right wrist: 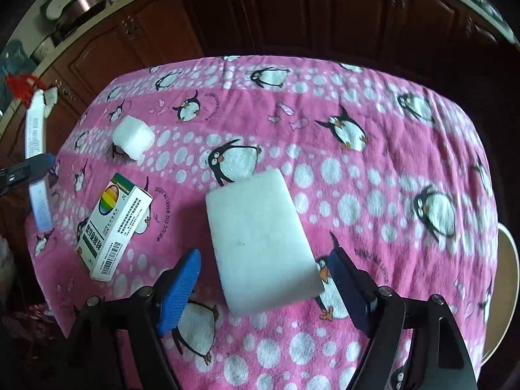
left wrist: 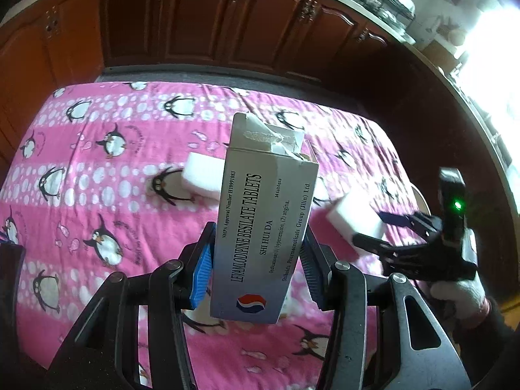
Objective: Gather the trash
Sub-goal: 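Carry the medicine box and white sponge toward the white bucket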
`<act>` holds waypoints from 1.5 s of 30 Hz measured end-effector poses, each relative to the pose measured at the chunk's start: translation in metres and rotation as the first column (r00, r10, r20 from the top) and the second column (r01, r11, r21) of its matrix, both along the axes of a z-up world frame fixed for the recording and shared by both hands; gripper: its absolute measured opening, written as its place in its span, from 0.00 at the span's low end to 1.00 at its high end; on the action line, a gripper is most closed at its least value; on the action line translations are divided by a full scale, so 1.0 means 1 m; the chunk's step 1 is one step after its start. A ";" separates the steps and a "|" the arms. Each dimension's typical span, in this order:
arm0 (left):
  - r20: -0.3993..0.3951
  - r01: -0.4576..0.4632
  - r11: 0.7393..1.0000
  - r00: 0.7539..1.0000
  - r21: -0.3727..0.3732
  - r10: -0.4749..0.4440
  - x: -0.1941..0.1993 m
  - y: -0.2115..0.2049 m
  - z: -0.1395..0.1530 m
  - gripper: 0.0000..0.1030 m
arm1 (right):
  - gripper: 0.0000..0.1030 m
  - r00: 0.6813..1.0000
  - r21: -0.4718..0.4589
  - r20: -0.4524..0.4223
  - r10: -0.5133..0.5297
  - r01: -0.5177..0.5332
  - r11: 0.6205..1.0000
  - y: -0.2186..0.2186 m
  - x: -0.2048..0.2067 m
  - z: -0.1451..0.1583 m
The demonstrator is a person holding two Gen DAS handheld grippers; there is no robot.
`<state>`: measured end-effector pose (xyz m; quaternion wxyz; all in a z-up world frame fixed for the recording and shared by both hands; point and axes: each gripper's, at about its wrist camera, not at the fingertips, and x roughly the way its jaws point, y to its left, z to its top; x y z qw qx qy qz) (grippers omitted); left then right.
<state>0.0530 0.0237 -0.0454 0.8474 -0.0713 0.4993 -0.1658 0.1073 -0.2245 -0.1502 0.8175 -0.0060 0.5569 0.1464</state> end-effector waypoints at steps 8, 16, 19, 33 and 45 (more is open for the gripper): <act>-0.018 0.054 0.998 0.998 0.013 -0.054 -0.011 -0.028 -0.005 0.46 | 0.59 0.998 0.069 -0.013 -0.056 0.057 0.996 -0.016 -0.003 -0.002; -0.017 0.105 0.994 0.994 0.019 -0.105 -0.011 -0.063 -0.008 0.46 | 0.59 0.993 0.125 0.059 -0.102 0.094 0.988 -0.039 -0.026 0.033; -0.012 0.129 0.991 0.992 0.022 -0.128 -0.011 -0.078 -0.006 0.46 | 0.59 0.989 0.135 0.079 -0.122 0.111 0.985 -0.047 -0.035 0.041; -0.001 0.234 0.972 0.972 0.024 -0.234 -0.017 -0.142 0.000 0.46 | 0.59 0.961 0.160 0.122 -0.247 0.227 0.961 -0.110 -0.072 0.067; 0.003 0.301 0.953 0.954 0.027 -0.301 -0.019 -0.183 0.003 0.46 | 0.59 0.941 0.161 0.117 -0.317 0.297 0.941 -0.145 -0.086 0.067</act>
